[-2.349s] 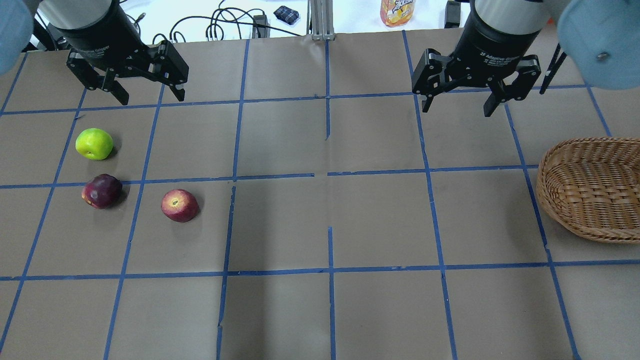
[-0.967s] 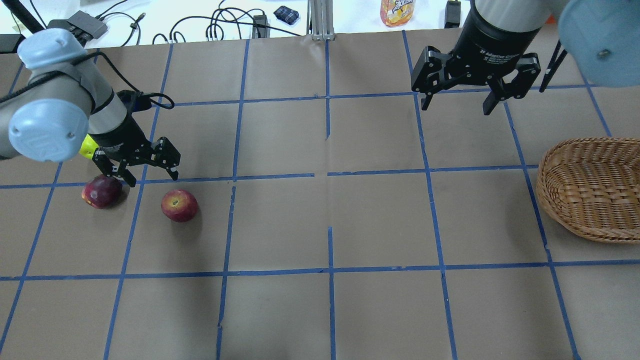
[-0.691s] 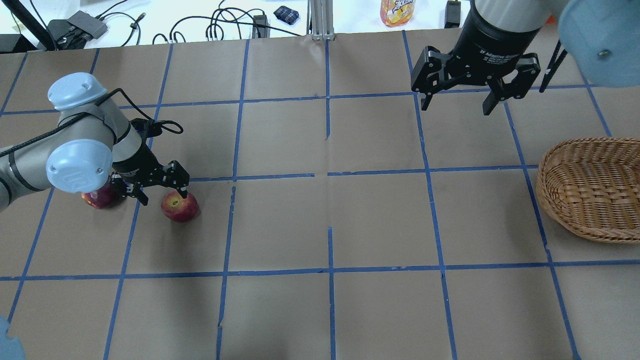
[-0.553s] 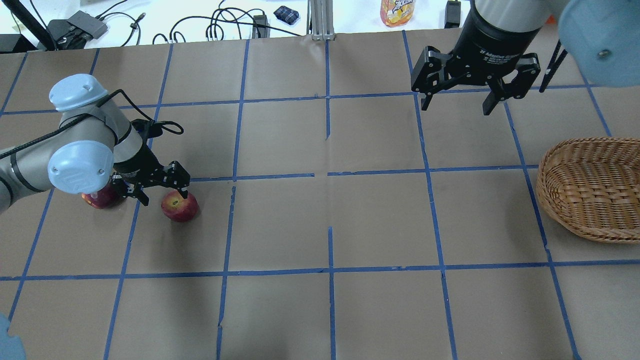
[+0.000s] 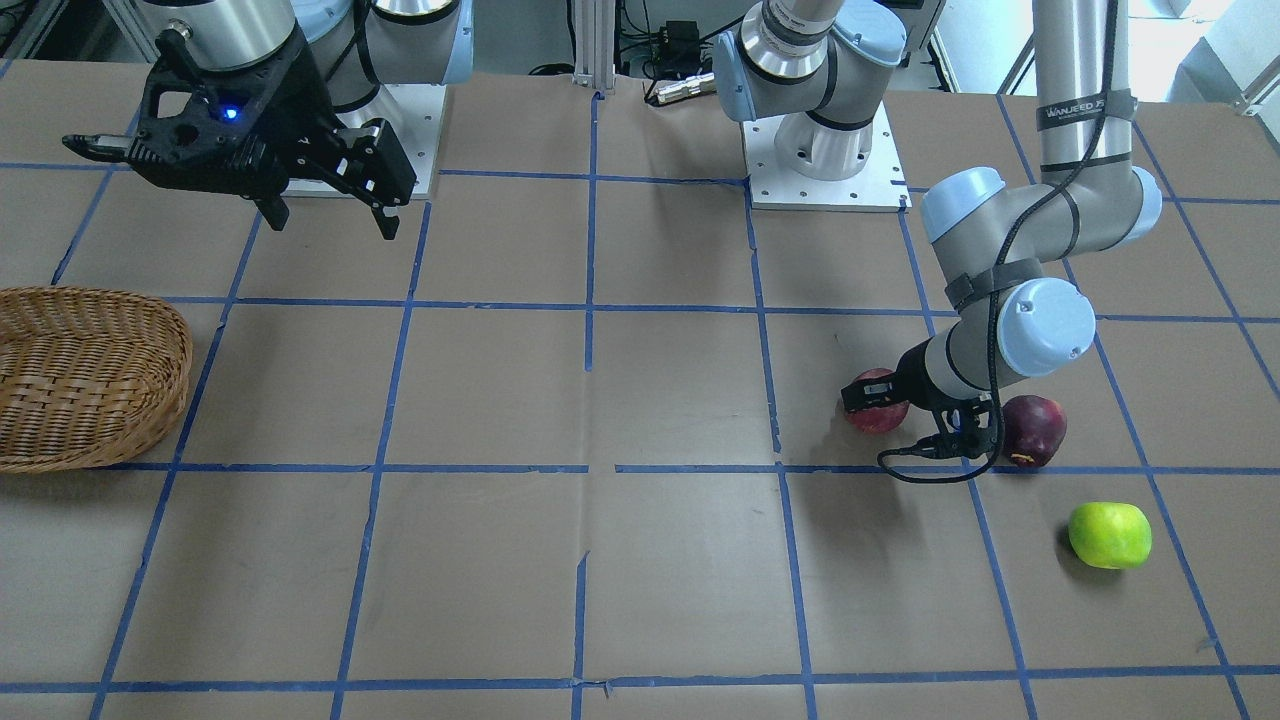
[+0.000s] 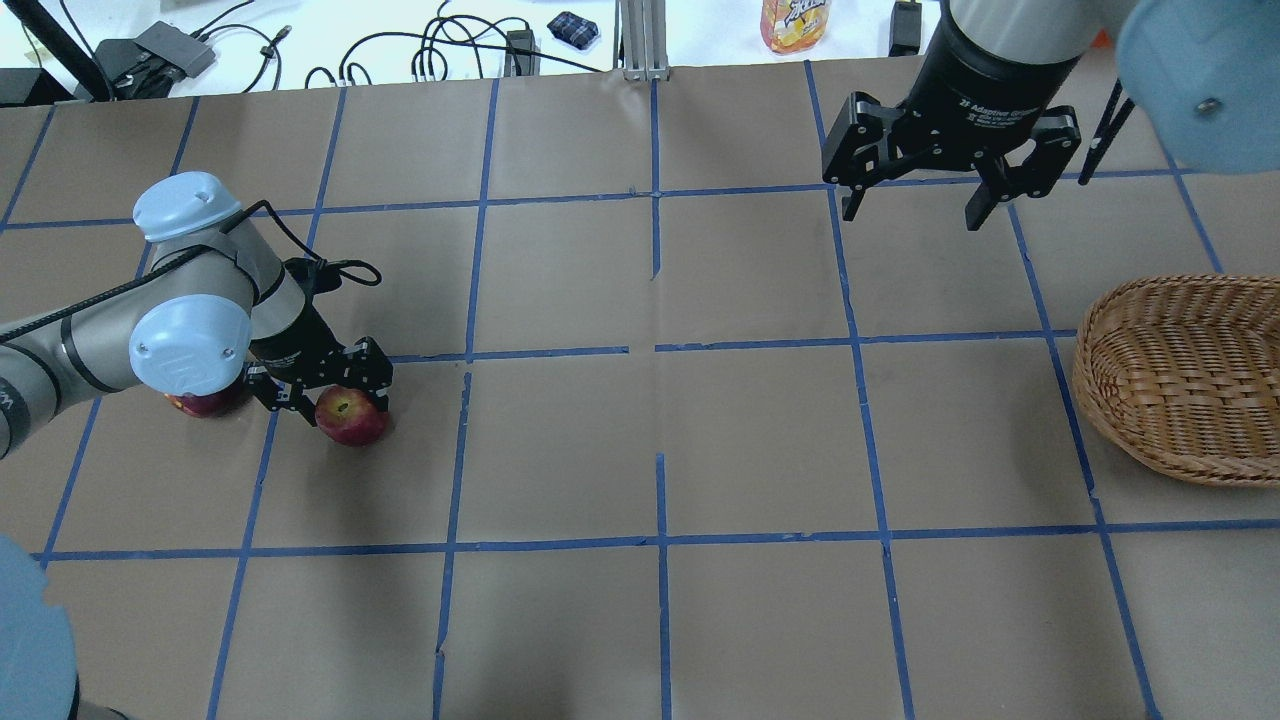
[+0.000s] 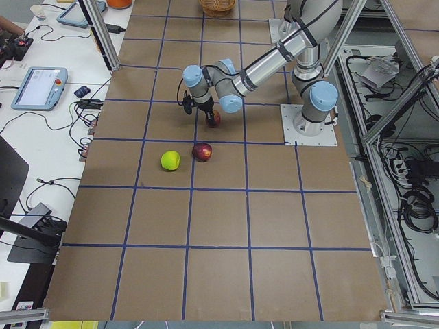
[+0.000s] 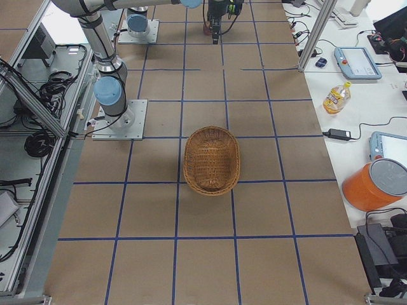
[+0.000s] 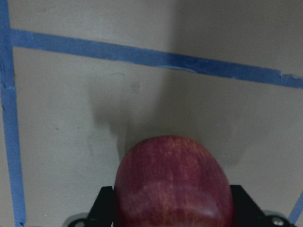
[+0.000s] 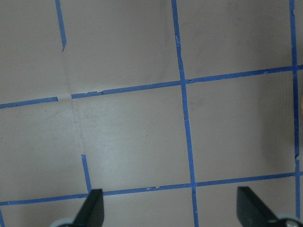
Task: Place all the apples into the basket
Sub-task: 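Close the left gripper around the lighter red apple, then carry the red apple to the table center and open the left gripper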
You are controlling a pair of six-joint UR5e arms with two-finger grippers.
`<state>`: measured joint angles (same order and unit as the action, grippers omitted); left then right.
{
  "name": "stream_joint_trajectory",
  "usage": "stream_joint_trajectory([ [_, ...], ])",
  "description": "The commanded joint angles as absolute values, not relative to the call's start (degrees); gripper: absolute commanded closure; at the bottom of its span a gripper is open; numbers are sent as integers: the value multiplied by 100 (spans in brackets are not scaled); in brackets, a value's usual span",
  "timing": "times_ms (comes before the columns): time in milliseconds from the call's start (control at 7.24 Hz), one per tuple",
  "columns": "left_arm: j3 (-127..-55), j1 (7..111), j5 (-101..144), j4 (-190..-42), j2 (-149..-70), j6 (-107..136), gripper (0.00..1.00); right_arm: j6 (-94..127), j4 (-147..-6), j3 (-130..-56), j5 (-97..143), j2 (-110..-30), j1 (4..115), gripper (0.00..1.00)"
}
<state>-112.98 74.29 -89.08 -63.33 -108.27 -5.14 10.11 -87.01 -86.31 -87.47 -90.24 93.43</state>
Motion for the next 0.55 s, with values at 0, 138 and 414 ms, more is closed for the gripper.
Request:
stream_joint_trajectory([
  [0, -10997, 7810, -8668, -6372, -10627, 362, 100, 1002, -8701, -8631, -8745, -9026, 9343, 0],
  [138, -10865, 8797, -8666, -6311, -10687, 1196, 100, 1011, -8701, -8631, -8754, -9026, 9343, 0],
  [414, -10557, 10067, -7594, -5628, -11072, 2796, 100, 1002, -8701, -8631, -8745, -9026, 9343, 0],
])
